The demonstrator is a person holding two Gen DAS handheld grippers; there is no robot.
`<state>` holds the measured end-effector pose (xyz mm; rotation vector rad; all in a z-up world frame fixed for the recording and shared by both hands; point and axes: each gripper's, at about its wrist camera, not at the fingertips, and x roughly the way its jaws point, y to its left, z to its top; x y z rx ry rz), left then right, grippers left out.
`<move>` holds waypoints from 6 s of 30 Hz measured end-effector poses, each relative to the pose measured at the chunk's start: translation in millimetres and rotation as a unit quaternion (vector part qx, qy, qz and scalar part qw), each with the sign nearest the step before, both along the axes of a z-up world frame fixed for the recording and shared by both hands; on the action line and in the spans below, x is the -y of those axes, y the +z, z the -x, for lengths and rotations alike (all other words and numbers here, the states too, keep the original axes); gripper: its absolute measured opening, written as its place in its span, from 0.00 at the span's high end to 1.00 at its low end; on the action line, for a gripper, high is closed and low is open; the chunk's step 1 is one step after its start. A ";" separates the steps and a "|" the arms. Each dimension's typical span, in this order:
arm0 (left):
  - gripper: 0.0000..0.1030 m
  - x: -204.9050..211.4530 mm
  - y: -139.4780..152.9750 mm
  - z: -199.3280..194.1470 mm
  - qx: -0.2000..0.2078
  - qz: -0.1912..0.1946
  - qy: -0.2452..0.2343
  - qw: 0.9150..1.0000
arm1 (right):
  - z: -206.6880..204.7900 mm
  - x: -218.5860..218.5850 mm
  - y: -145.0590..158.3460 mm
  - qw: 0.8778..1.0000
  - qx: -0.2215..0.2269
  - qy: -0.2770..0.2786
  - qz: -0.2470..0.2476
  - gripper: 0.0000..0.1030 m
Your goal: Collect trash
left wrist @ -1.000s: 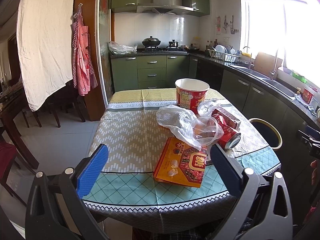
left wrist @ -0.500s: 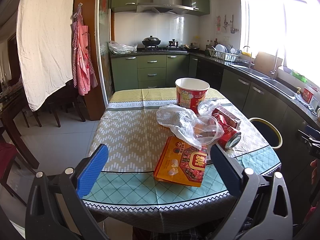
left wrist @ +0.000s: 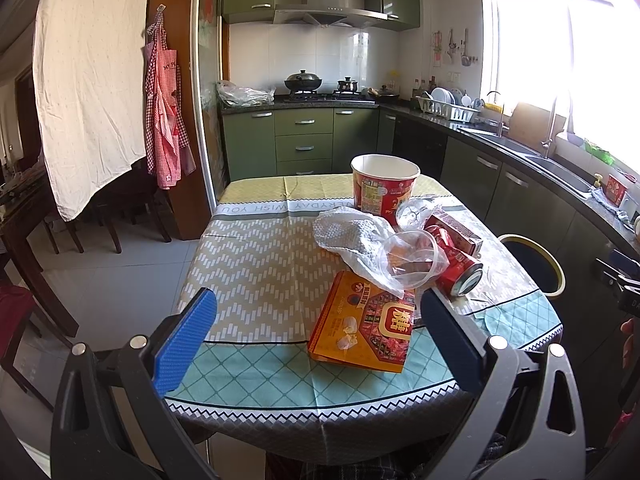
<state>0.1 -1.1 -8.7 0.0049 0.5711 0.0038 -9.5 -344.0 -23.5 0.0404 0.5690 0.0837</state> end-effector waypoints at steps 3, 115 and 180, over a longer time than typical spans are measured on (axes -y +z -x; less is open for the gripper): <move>0.06 -0.1 -0.3 0.0 0.000 0.000 0.000 1.000 | -1.2 0.6 0.9 1.000 -0.001 -0.001 0.000 0.04; 0.32 242.9 -59.6 -370.6 -0.294 -0.223 -0.213 0.905 | -312.1 279.5 -48.0 0.922 -0.335 -0.157 -0.113 0.94; 0.57 508.7 -55.1 -265.4 -0.219 -0.179 -0.455 0.845 | -128.4 322.5 -81.9 0.925 -0.315 -0.141 -0.158 0.74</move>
